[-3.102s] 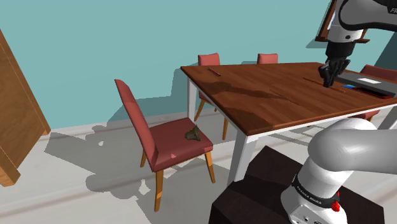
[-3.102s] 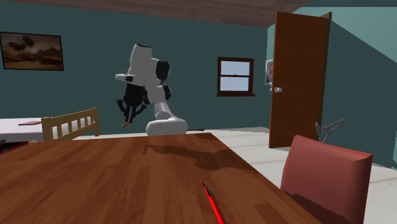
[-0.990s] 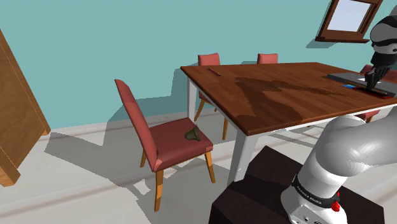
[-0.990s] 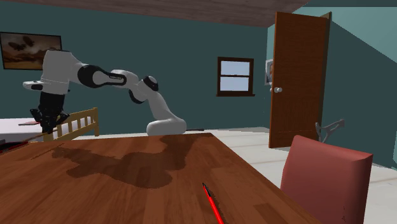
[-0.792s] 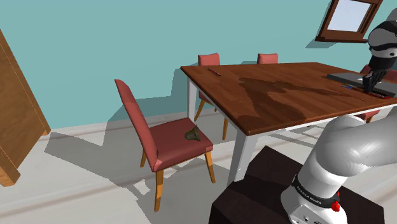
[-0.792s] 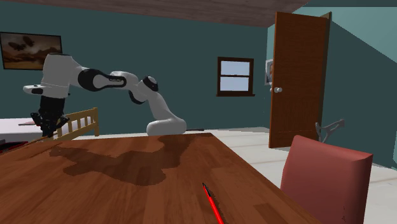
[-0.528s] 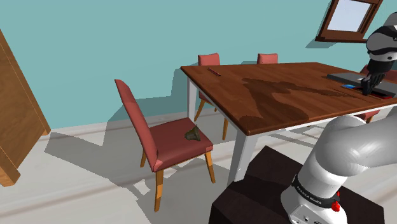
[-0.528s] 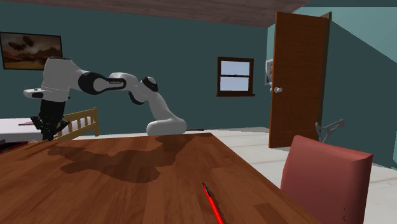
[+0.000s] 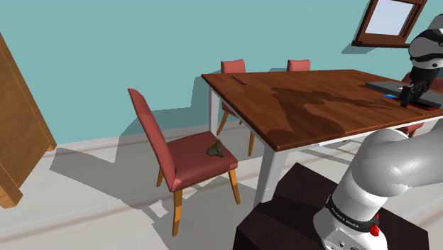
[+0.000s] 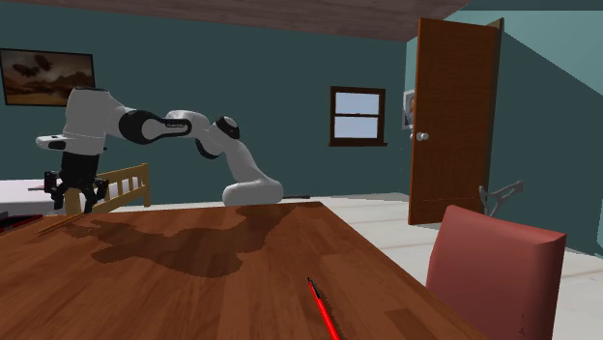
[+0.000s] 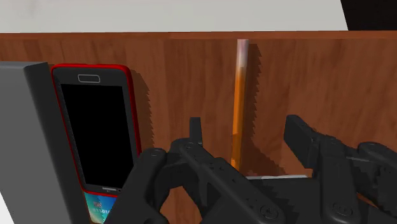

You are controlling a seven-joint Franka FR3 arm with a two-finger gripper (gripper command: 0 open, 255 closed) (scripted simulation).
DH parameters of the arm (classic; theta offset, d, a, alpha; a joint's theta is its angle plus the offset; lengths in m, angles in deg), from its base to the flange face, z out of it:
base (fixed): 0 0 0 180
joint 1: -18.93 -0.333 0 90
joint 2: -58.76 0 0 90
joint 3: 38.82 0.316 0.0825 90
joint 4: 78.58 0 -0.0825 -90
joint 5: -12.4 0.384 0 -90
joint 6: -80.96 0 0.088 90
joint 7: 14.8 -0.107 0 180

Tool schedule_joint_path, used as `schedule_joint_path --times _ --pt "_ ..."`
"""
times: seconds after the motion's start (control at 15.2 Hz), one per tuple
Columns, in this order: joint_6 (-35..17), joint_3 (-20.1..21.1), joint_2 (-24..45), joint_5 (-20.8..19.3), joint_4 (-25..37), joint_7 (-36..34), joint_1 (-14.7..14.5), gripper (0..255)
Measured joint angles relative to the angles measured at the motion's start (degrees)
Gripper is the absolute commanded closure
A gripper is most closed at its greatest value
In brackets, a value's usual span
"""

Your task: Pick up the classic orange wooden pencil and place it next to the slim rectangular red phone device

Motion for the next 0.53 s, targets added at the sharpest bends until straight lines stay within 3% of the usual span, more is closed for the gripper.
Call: schedule_joint_path --times 0.26,0.53 --pt "0.0 0.0 0.0 0.0 0.0 0.0 0.0 0" --pt "3.9 3.5 1.1 2.5 3.5 0.9 0.1 0"
